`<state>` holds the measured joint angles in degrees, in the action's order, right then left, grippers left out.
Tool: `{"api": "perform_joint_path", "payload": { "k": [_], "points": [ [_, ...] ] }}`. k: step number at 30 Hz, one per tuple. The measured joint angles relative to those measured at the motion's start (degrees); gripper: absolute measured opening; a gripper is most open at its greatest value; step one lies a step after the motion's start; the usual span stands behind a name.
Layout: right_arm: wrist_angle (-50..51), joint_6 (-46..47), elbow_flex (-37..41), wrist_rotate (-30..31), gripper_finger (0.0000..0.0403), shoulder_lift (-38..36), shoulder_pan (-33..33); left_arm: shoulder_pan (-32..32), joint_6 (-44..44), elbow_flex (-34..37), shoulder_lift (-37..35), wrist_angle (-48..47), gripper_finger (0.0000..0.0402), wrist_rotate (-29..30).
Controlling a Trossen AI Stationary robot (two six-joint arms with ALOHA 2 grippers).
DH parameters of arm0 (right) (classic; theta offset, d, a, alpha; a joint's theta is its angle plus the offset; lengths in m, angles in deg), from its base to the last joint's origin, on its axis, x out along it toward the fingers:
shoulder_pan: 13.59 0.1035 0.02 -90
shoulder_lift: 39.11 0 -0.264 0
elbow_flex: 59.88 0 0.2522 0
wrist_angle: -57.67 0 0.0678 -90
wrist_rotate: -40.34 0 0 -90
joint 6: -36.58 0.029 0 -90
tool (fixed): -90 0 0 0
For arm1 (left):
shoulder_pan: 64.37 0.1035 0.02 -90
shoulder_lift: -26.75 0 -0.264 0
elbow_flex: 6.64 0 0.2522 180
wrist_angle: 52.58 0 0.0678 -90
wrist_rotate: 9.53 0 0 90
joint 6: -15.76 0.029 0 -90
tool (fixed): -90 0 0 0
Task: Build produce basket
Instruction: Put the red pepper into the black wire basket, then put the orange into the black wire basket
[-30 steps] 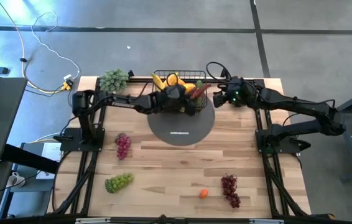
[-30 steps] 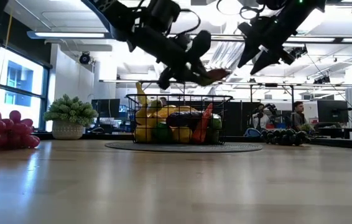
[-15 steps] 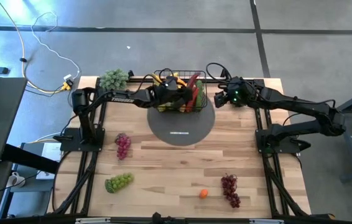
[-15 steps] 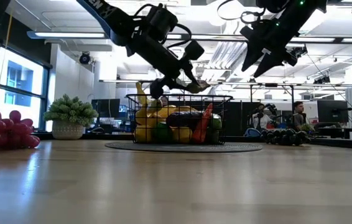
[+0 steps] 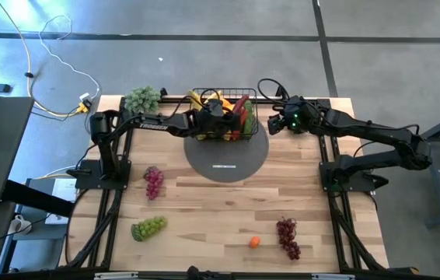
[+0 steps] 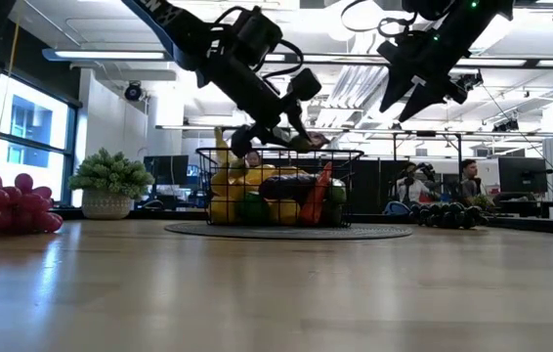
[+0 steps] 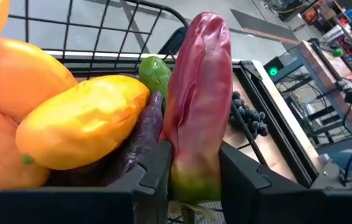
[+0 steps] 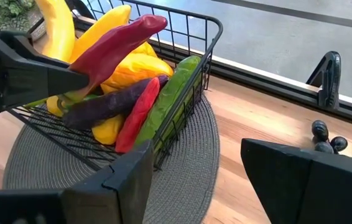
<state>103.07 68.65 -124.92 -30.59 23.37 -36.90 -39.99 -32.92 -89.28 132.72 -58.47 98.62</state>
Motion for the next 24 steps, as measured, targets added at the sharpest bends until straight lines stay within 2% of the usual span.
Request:
{"api": "perform_joint_path", "payload": {
  "k": [7,15,24],
  "points": [
    [0.9,0.0,0.0,0.0,0.0224,0.0,0.0,0.4,-2.0,0.0,0.0,0.0,0.013,-2.4],
    [2.4,0.9,0.0,-0.6,0.0224,0.0,0.0,0.4,1.0,0.0,0.0,0.1,0.0172,-3.4],
    [2.9,2.0,0.0,-4.2,0.0224,0.0,1.2,0.5,8.1,0.1,-0.8,0.4,0.0177,-5.7]
  ]
}}
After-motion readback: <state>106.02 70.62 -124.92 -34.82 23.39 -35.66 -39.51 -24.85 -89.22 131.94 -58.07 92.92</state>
